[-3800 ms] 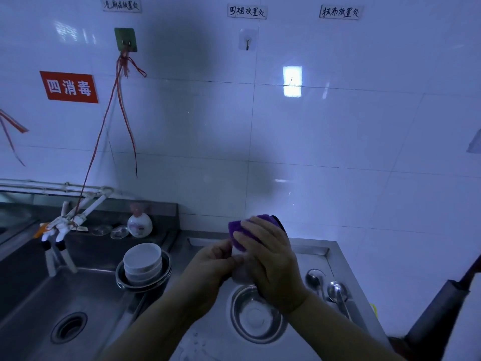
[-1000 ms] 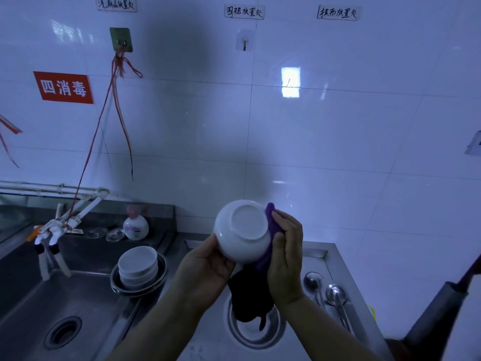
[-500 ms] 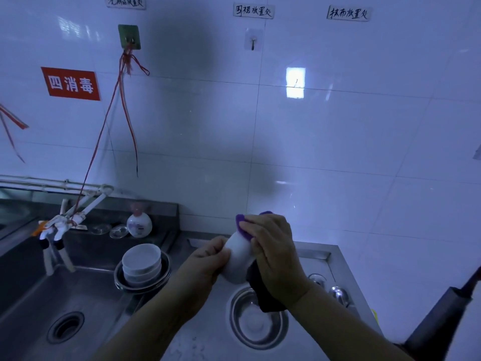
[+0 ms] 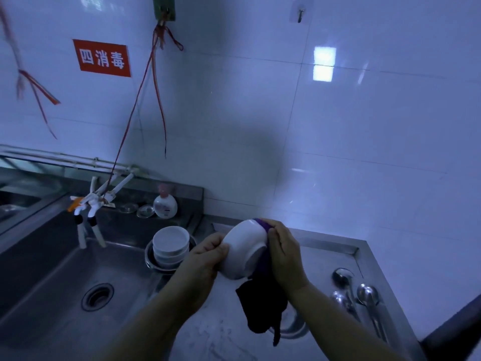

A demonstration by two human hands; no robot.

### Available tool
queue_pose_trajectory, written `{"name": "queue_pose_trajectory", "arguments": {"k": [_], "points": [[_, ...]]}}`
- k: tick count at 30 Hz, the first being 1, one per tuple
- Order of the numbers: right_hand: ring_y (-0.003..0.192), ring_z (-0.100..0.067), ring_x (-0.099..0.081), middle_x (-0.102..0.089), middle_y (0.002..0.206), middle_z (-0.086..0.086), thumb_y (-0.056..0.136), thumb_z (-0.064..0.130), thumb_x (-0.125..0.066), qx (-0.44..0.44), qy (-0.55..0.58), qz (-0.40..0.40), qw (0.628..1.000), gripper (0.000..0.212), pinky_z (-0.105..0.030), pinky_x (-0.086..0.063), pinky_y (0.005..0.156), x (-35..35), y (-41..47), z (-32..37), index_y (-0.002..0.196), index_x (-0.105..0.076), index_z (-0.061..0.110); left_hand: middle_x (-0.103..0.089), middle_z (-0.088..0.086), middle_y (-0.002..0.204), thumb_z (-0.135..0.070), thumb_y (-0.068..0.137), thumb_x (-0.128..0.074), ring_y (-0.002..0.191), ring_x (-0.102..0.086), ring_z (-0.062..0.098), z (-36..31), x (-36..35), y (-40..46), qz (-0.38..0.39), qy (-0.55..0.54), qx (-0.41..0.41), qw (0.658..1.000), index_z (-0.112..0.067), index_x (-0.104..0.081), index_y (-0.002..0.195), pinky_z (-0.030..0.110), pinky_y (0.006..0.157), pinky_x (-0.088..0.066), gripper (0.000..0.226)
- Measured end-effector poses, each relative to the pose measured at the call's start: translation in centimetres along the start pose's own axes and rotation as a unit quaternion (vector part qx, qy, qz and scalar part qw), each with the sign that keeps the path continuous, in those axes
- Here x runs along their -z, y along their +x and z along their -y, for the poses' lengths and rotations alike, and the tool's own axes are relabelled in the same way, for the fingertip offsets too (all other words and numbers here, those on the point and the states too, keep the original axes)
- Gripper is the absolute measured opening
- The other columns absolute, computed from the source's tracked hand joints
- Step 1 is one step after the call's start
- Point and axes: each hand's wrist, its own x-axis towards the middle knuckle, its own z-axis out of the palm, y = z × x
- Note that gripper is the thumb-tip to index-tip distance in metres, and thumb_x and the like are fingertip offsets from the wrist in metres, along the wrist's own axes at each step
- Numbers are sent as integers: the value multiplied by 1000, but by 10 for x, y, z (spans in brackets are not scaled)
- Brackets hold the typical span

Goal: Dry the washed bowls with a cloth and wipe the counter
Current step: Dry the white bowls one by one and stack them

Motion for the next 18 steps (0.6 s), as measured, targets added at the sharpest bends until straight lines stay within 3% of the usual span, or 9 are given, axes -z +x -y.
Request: {"name": "queue_pose_trajectory", "arguments": {"k": [4, 7, 10, 13, 15, 18], "points": [[95, -21, -60, -64, 106, -10, 100, 7, -40, -61, -57, 75, 994, 24, -41, -50, 88, -24, -9, -14, 111, -61, 7, -65, 11, 90, -13, 93, -48, 86, -58, 28, -2, 39, 14, -37, 54, -3, 998, -14, -67, 90, 40, 76, -47, 20], [94, -22, -60, -64, 104, -9, 100, 5, -41, -70, -93, 80, 990, 23, -35, -49, 88, -34, -19, -26, 110, -62, 6, -62, 12, 79, -8, 94, -50, 74, -55, 26, -4, 79, 37, -71, 184, -18, 980, -12, -66, 87, 33, 65, -46, 18], [95, -15, -59, -60, 102, 1, 100, 8, -40, -109, -93, 57, 988, 23, -27, -47, 90, -38, -26, -36, 110, -61, 13, -63, 17, 84, -5, 91, -53, 78, -60, 29, 4, 122, 65, -106, 387, -44, 915, -6, -66, 93, 29, 67, -47, 13], [89, -8, -59, -62, 98, 5, 99, 8, -43, -142, -98, 20, 985, 23, -25, -46, 86, -45, -31, -48, 106, -61, 20, -64, 8, 87, -11, 91, -53, 85, -61, 29, 21, 162, 90, -120, 559, -54, 818, -7, -66, 92, 29, 66, -38, 15], [88, 0, -58, -63, 95, 11, 98, 6, -45, -152, -107, 11, 983, 25, -14, -42, 82, -48, -33, -56, 104, -62, 23, -64, 8, 85, -14, 91, -49, 82, -60, 28, 32, 181, 104, -102, 634, -63, 764, -8, -65, 87, 30, 63, -35, 18], [89, 7, -56, -62, 93, 18, 96, 2, -47, -179, -101, 6, 979, 30, -4, -37, 77, -52, -36, -66, 100, -61, 28, -64, 10, 89, -15, 93, -46, 84, -59, 28, 52, 198, 121, -70, 682, -81, 723, -8, -66, 89, 32, 67, -38, 21]]}}
